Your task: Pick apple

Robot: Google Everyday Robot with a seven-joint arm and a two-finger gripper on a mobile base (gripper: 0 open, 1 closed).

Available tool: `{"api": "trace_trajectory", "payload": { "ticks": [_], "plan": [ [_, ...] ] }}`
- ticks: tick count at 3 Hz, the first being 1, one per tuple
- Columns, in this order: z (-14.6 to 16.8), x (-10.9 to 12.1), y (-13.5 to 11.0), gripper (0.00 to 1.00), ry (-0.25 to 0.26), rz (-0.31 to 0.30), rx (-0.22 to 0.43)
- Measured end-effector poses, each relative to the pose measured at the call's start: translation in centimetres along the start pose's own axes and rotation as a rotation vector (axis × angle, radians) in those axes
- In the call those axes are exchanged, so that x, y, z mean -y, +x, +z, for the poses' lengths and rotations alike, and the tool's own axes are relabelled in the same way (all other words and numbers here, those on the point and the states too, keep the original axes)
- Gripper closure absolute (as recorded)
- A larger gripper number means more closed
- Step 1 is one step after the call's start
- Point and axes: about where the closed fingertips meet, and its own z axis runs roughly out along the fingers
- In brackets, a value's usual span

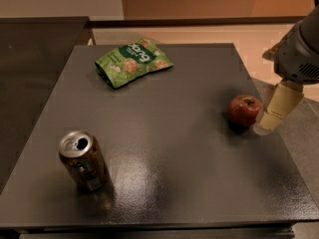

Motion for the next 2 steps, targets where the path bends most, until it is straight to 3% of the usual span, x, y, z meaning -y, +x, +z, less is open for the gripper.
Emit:
{"api": "trace_trajectory", "payload": {
  "ticks": [2],
  "plan": [
    [4.6, 0.1, 0.9, 0.00, -0.062, 0.046, 0.010]
  ]
}}
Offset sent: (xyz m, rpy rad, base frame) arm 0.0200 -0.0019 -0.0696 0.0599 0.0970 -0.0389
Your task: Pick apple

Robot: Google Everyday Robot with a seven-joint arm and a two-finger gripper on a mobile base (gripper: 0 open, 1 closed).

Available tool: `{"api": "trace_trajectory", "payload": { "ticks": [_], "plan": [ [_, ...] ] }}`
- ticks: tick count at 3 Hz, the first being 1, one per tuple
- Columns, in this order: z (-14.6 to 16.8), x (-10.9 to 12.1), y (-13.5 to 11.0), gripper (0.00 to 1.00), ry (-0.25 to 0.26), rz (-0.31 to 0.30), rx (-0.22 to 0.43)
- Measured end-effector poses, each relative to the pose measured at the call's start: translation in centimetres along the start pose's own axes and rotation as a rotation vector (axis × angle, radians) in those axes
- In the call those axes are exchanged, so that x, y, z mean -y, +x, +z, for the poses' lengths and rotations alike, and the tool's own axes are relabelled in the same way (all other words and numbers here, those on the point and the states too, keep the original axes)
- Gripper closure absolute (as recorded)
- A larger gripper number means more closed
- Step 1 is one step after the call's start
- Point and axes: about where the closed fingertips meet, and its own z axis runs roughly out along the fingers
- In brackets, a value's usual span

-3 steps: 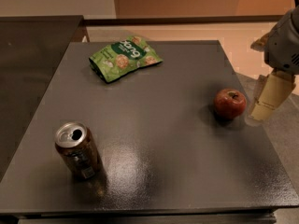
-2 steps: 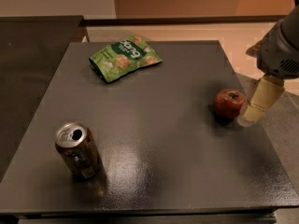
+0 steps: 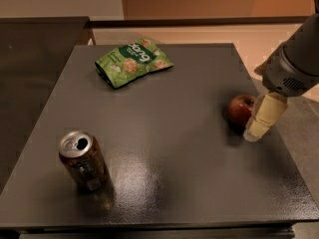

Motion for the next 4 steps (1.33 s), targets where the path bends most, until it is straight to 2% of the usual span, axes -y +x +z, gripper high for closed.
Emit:
{"api": "trace_trajectory", "payload": {
  "ticks": [2, 3, 4],
  "plan": [
    [2.6, -0.6, 0.6, 0.00, -0.046, 0.026, -0.010],
    [3.2, -1.1, 0.5, 0.18, -0.068, 0.031, -0.013],
    [3.4, -1.3, 0.2, 0.41, -0.090, 0.039, -0.012]
  ]
}}
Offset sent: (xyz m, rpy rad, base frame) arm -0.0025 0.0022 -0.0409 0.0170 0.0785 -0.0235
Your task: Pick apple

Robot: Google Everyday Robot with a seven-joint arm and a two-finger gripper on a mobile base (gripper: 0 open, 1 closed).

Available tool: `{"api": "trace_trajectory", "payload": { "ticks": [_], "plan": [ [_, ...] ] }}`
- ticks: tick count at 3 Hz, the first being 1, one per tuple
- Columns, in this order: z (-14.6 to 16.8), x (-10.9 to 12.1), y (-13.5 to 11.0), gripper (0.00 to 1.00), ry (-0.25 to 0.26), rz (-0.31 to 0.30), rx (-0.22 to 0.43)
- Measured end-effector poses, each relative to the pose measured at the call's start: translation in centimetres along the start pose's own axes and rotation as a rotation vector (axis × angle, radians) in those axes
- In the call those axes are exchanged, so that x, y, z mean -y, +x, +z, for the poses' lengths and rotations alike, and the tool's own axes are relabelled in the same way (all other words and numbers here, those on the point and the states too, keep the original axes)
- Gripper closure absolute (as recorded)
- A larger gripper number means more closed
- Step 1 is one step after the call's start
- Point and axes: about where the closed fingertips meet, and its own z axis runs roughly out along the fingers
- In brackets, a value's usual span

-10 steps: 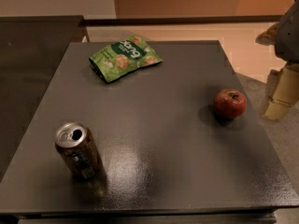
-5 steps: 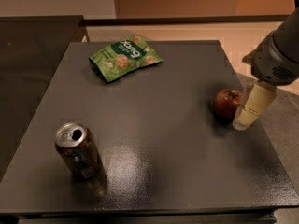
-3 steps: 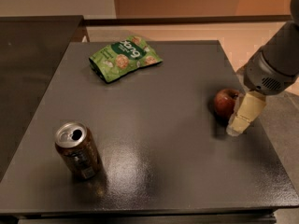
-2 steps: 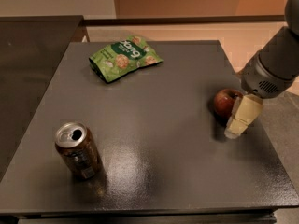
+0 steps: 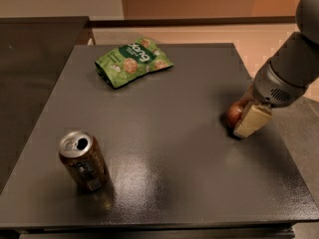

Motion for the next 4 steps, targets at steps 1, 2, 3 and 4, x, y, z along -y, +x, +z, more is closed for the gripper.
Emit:
{"api": "trace_trajectory", "payload": {
  "ticks": [1, 2, 3, 4],
  "plan": [
    [-0.3, 0.2, -0.4, 0.65, -0.014, 0.015, 0.007],
    [-2.1, 1.1, -1.6, 0.88, -0.007, 0.018, 0.027],
    [-5.2, 2.1, -3.9, 1.00, 0.028, -0.017, 0.060],
    [-8.5, 2.8, -6.1, 1.00, 0.061, -0.061, 0.115]
  ]
}}
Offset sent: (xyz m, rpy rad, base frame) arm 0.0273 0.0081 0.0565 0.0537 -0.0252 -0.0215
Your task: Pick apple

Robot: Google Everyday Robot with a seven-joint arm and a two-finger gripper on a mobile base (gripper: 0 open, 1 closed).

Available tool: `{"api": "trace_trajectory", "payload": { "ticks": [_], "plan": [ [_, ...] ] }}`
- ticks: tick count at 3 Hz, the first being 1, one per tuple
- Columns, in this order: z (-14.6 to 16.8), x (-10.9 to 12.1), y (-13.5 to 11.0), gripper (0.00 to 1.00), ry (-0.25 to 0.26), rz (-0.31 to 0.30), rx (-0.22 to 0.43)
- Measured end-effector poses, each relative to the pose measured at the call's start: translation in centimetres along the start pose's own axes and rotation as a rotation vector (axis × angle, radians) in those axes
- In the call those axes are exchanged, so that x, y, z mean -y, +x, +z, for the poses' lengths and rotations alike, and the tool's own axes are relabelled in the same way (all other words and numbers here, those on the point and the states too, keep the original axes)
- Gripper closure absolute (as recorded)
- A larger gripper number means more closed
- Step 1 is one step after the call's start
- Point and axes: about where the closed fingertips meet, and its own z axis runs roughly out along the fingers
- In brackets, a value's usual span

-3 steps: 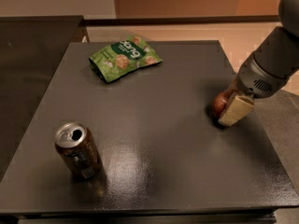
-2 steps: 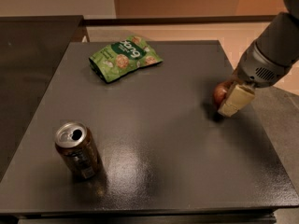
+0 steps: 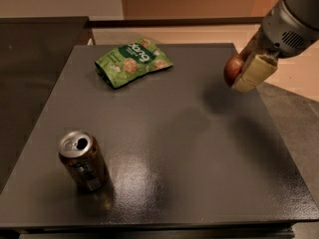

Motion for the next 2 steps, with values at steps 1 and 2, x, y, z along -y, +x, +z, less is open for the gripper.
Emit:
{"api": "trace_trajectory", "payload": {
  "ticks": [1, 2],
  "plan": [
    [-2.28, 0.38, -2.04, 1.00, 0.020, -0.037, 0.069],
    [-2.60, 0.44, -2.35, 1.00, 0.025, -0.040, 0.078]
  ]
}}
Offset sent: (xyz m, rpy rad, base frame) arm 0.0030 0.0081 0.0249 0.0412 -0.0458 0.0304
